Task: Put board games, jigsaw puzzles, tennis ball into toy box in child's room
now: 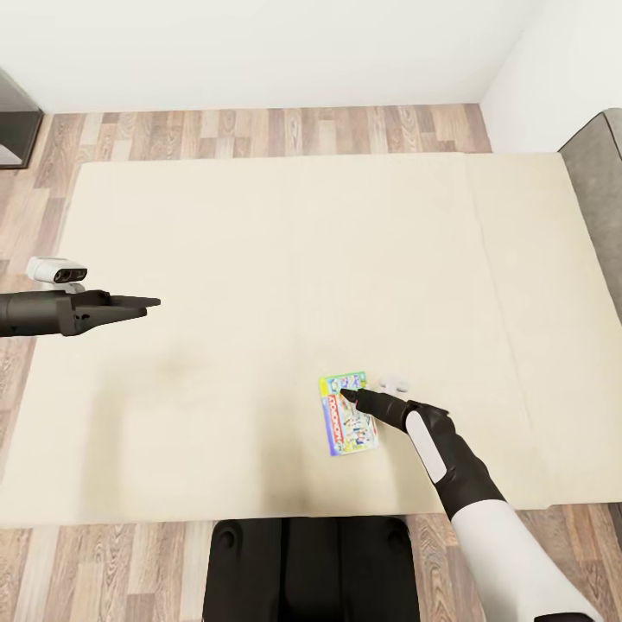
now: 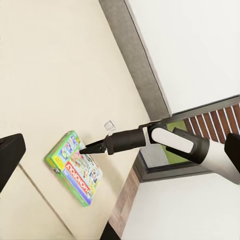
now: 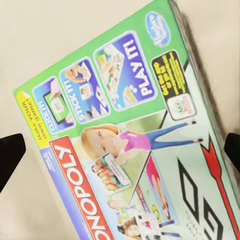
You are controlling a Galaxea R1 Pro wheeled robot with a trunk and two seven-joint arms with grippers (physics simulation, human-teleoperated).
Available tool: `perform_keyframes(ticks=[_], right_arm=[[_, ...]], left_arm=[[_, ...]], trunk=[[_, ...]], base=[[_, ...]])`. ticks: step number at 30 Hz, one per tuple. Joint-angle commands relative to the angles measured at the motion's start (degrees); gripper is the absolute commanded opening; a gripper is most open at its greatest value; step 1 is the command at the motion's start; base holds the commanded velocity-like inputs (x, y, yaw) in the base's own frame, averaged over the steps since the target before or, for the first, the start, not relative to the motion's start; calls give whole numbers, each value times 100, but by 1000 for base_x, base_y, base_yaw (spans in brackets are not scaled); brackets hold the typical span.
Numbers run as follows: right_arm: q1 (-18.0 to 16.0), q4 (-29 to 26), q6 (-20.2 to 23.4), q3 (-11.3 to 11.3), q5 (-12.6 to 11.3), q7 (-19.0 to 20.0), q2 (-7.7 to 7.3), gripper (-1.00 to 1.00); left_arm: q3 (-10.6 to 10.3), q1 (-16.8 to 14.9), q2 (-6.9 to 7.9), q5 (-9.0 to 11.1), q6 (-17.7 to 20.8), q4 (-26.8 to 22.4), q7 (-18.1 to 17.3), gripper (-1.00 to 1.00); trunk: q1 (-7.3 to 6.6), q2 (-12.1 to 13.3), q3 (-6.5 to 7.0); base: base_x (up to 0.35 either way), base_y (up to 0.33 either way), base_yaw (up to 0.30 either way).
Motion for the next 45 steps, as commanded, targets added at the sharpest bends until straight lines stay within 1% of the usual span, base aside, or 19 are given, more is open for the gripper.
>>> perform_keyframes(ticks=[1,17,31,38,45], right_arm=[[-2,-4,27,-5,-2,9,4,100],[-20,-4,28,-5,-2,9,12,100],[-20,-4,38,-5,-2,18,5,100],[-25,9,65,-5,5,12,-10,100],[-63,27,195,-5,7,9,-75,100]], left_arm=[[-2,-2,3,-1,61,0,-22,100],[-2,-2,3,6,61,0,-22,100],[-2,-2,3,6,61,0,-22,100],[-2,-2,3,6,61,0,-22,100],[-2,-2,3,6,61,0,-22,100]], trunk=[[3,-8,-6],[3,-8,-6],[3,-8,-6],[3,-8,-6],[3,-8,-6]], base=[[0,24,0],[0,60,0],[0,9,0],[0,0,0],[0,0,0]])
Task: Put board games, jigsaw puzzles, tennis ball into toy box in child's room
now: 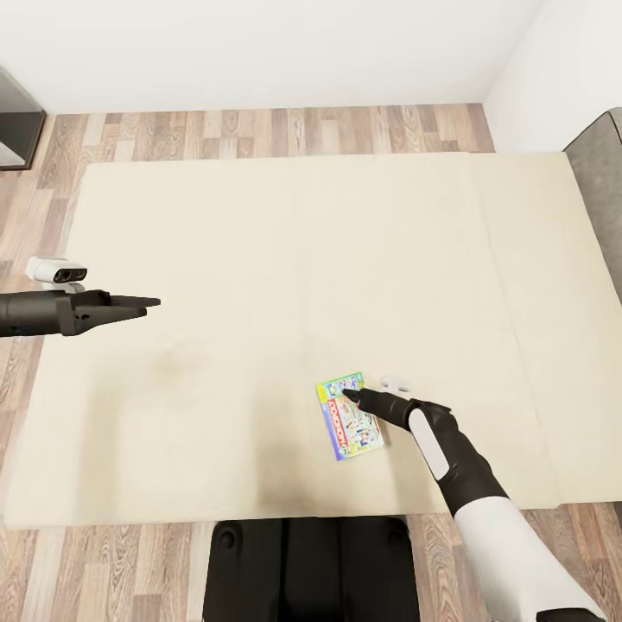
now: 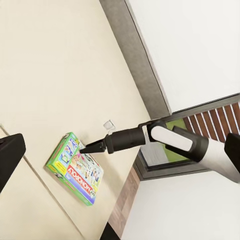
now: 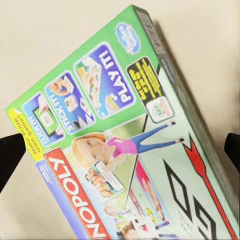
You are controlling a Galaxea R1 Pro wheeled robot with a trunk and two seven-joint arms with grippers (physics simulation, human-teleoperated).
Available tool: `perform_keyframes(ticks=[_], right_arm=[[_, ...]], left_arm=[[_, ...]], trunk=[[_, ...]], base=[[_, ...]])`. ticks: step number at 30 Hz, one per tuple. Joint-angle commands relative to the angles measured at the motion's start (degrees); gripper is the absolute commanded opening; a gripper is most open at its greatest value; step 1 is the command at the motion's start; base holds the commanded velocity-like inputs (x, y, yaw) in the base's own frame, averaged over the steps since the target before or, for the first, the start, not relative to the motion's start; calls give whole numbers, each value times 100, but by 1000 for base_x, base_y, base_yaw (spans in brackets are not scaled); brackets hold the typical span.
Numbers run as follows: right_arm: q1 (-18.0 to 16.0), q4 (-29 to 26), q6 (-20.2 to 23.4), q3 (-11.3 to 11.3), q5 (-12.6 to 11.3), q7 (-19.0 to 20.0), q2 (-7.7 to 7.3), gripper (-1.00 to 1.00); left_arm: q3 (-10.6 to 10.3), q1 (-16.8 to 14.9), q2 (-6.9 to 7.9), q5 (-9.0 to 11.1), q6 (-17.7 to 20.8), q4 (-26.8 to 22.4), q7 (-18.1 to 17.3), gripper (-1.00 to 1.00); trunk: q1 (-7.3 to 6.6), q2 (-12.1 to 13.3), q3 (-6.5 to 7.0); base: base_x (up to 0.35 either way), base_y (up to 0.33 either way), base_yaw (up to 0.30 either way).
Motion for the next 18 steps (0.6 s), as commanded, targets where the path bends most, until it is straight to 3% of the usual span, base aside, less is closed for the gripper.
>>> perform_keyframes(ticks=[1,18], right_arm=[[-6,-4,49,-5,2,9,-1,100],[-31,0,161,-11,-6,33,-34,100]], left_arm=[[-2,-2,3,-2,61,-1,-22,100],[-2,-2,3,-2,61,-1,-22,100]], trunk=[[3,-8,-6],[3,-8,-6]], base=[[0,0,0],[0,0,0]])
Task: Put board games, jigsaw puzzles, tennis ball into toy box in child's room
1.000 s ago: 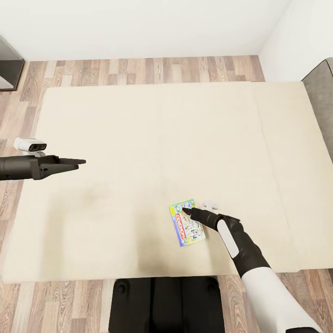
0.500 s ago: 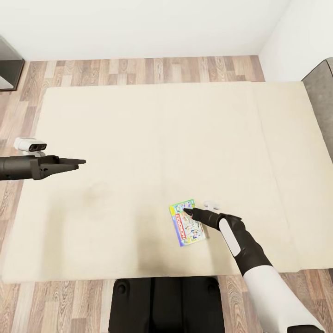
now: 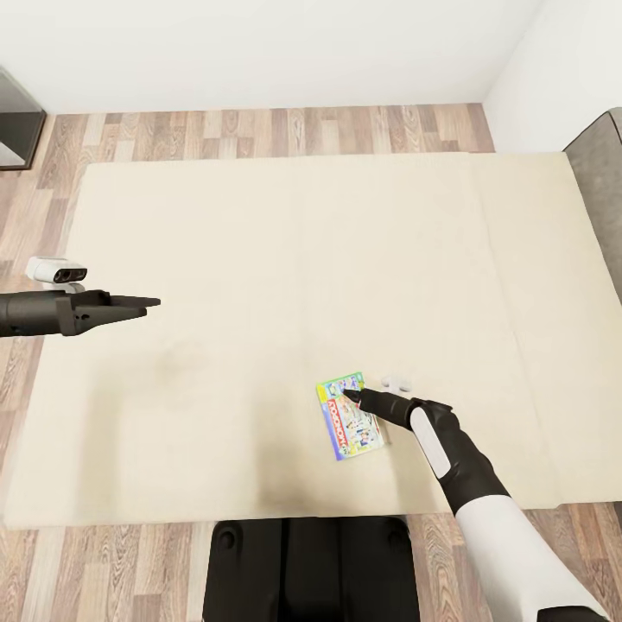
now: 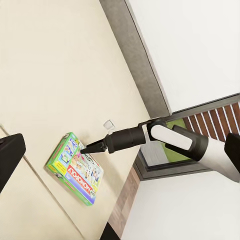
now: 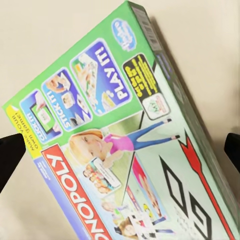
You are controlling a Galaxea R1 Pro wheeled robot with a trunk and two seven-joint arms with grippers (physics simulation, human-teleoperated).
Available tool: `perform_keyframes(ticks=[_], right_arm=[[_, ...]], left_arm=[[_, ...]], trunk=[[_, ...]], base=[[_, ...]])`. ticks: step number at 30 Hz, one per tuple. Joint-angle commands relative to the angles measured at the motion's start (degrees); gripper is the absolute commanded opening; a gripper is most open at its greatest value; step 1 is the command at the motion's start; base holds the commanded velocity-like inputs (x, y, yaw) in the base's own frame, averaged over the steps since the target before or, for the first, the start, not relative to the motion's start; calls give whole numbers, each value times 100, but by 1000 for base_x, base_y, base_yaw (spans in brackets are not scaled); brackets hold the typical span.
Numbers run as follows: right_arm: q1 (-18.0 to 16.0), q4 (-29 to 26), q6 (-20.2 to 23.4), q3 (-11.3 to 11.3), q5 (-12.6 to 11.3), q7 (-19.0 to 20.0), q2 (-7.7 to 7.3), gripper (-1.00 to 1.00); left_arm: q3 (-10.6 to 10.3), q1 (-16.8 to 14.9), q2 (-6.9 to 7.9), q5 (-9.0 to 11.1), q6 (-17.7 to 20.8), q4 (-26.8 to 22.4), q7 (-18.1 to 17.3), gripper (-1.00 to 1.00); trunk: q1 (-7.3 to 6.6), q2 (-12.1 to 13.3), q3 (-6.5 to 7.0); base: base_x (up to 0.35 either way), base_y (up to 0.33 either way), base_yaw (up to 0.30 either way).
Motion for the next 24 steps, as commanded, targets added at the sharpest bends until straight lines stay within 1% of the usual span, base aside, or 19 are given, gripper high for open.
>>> perform_keyframes(ticks=[1,17,24], right_arm=[[0,-4,24,-5,5,15,1,100],[66,-6,17,5,-3,25,9,100],[69,-11,17,10,-2,11,17,100]], left_arm=[[-2,-2,3,-1,61,-1,-22,100],[-2,-3,3,-1,61,-1,-22,100],[-2,-2,3,-1,61,-1,-22,100]], trunk=[[3,-8,-6],[3,-8,6],[3,-8,37]], base=[[0,0,0],[0,0,1],[0,0,57]])
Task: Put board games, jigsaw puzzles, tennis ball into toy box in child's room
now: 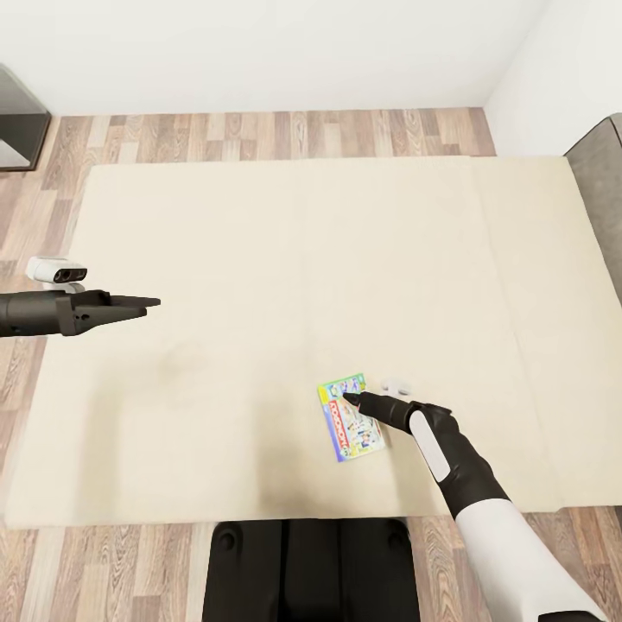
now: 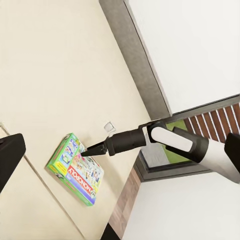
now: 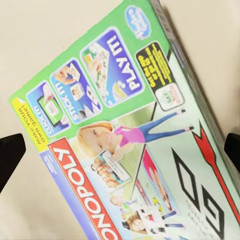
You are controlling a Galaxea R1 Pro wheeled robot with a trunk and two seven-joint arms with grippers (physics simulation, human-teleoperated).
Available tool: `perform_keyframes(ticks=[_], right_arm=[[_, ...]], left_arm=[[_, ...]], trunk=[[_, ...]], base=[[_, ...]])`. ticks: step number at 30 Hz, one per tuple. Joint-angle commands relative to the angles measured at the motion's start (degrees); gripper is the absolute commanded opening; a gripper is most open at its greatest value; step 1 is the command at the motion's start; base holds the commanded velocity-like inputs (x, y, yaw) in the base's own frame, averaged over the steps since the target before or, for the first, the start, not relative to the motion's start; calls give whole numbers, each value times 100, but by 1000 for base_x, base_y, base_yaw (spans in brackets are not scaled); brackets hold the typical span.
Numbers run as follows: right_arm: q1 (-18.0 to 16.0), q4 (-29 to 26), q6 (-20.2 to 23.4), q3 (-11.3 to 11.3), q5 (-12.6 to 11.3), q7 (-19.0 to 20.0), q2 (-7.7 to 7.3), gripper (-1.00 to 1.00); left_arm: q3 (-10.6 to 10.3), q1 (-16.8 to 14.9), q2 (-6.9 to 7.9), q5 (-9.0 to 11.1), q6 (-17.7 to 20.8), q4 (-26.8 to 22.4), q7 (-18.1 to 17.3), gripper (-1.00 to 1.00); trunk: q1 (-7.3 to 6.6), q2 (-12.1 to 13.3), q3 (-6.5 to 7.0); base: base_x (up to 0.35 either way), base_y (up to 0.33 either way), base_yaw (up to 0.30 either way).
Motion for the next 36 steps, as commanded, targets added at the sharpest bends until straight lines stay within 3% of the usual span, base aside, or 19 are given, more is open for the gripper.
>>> perform_keyframes(ticks=[1,36], right_arm=[[-2,-3,26,-5,6,12,2,100],[-1,2,25,1,5,11,41,100]], left_arm=[[-2,-2,3,-2,61,-1,-22,100],[-2,-2,3,6,61,-1,-22,100]], trunk=[[3,-8,-4],[3,-8,0]], base=[[0,0,25],[0,9,12]])
